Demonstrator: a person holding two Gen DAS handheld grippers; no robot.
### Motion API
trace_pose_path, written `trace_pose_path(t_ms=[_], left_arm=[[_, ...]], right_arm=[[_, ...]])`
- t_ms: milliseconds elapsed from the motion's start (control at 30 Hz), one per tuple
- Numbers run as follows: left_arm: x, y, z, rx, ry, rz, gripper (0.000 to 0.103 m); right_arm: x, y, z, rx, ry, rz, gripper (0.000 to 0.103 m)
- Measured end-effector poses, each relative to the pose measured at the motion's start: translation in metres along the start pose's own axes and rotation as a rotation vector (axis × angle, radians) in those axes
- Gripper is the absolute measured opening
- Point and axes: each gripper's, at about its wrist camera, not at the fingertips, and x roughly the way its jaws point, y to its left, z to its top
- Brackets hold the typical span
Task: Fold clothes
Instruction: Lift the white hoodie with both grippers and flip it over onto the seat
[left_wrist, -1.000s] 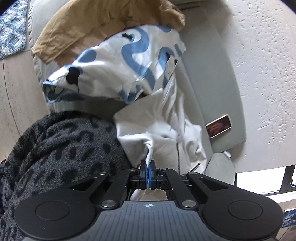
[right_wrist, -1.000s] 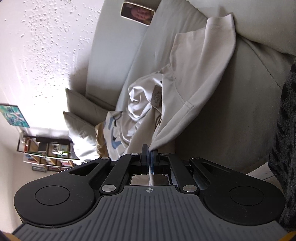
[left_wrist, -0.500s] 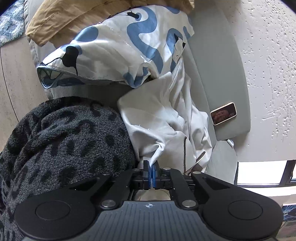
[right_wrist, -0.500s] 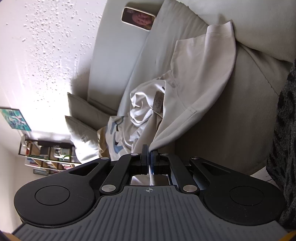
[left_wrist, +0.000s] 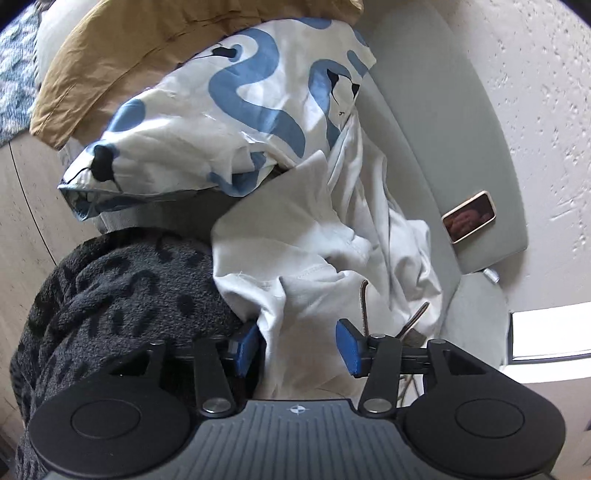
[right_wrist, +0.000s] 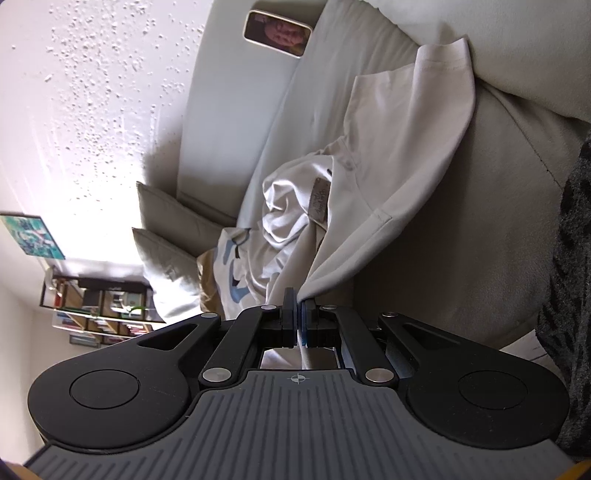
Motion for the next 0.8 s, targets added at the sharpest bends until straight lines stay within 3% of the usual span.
trace_pose_path(t_ms=[33, 100, 167, 300, 500, 567, 700, 800], left_arm=[[0.001, -0.001, 0.000, 0.011, -0.001, 0.016, 0.042], [0.002, -0.001, -0.001, 0.025, 0.000, 0.057, 0.020], [0.003, 0.000, -0.002, 0.030, 0.001, 0.078, 0.012], [0.001, 0.004, -0.004, 0.033, -0.001, 0.072, 0.011], [-0.005, 0.008, -0.008, 0.047, -0.010, 0.051, 0.001], [-0.013, 0.011, -0.013, 0.037, -0.035, -0.010, 0.000], [-0.041, 0.010, -0.014, 0.019, -0.123, -0.208, 0.000], [-0.073, -0.011, -0.007, 0.068, -0.218, -0.371, 0.000]], right_arm=[[0.000, 0.000, 0.000, 0.002, 0.000, 0.002, 0.002], [0.000, -0.001, 0.001, 0.004, 0.002, 0.004, 0.002], [0.001, -0.001, 0.002, 0.005, 0.003, 0.007, 0.002], [-0.001, -0.003, 0.002, 0.008, 0.002, 0.010, 0.003], [-0.002, -0.004, 0.002, 0.012, -0.011, -0.004, 0.003], [-0.001, -0.005, 0.002, 0.012, -0.016, -0.016, 0.003], [0.000, -0.008, 0.006, 0.026, -0.021, -0.037, 0.003], [-0.008, 0.016, 0.012, -0.057, -0.084, -0.013, 0.002]])
